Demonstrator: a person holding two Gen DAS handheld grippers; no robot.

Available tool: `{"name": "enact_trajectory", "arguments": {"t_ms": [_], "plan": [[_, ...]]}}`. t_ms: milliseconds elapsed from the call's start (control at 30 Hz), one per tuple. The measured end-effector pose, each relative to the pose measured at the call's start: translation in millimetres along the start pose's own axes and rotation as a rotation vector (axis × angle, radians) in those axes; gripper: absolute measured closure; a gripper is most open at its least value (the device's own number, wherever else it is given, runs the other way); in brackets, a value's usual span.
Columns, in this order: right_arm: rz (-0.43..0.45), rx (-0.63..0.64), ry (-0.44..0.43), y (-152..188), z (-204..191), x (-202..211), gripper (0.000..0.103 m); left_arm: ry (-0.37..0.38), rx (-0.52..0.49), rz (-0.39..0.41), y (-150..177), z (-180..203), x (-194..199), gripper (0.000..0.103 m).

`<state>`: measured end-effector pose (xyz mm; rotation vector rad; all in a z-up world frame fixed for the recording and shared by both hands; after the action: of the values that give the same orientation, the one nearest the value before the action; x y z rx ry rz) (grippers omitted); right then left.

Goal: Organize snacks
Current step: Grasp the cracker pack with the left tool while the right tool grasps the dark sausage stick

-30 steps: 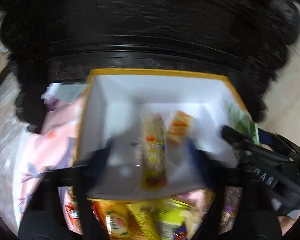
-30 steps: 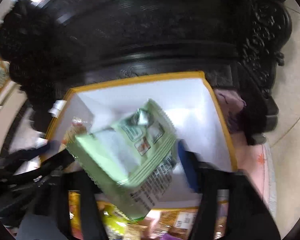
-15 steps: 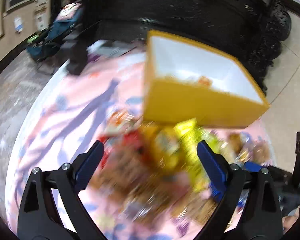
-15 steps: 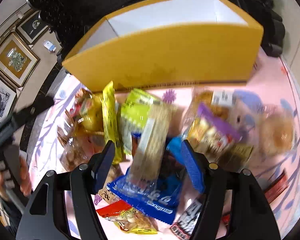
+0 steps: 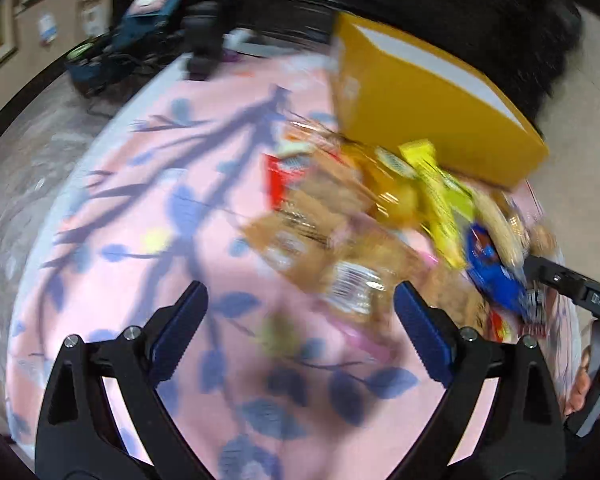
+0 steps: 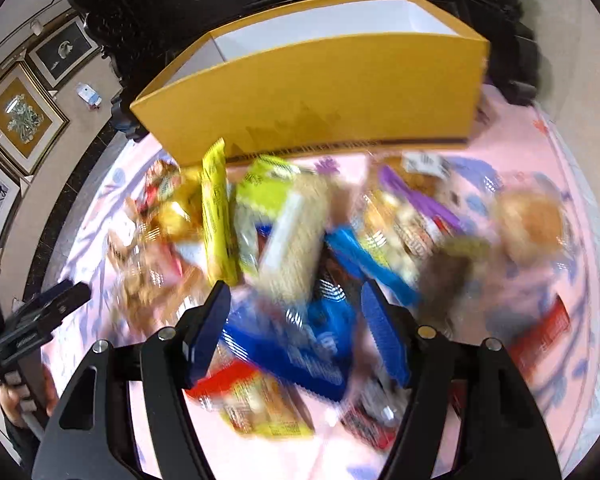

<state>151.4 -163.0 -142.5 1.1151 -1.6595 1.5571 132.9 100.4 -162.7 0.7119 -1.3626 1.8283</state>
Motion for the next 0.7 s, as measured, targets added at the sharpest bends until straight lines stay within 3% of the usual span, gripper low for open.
{"name": "enact_trajectory", "arguments": {"t_ms": [167,333,533,700], "plan": [[0.002,-0.052,0.059,44,35,22,0.034,-0.049,-0.133,-0.048,9,34,-34,0.007],[-0.015,-0.101,0.069,66,55,25,0.034,-0.070,-0.158,-0.063,18,45,-62,0.007],[0.006,-0.148,0.097,43,54,-16,0.033,-0.050,-0.148,-0.040,18,42,-64,0.005],[0.105,-0.072,0.223,27,53,-30,0.036,-0.048,-0.171,-0.036,24,41,-60,0.005]]}}
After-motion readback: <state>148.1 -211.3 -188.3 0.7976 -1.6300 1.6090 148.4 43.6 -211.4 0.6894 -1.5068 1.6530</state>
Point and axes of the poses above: each gripper's, at about its wrist camera, not at the fingertips, and x roughly against the way its jaws point, z to its right, y to its underside, the point moved 7 cm from there along -x, roughly the way its jaws point, and after that the axes turned 7 degrees about y, right-handed, at the moved point
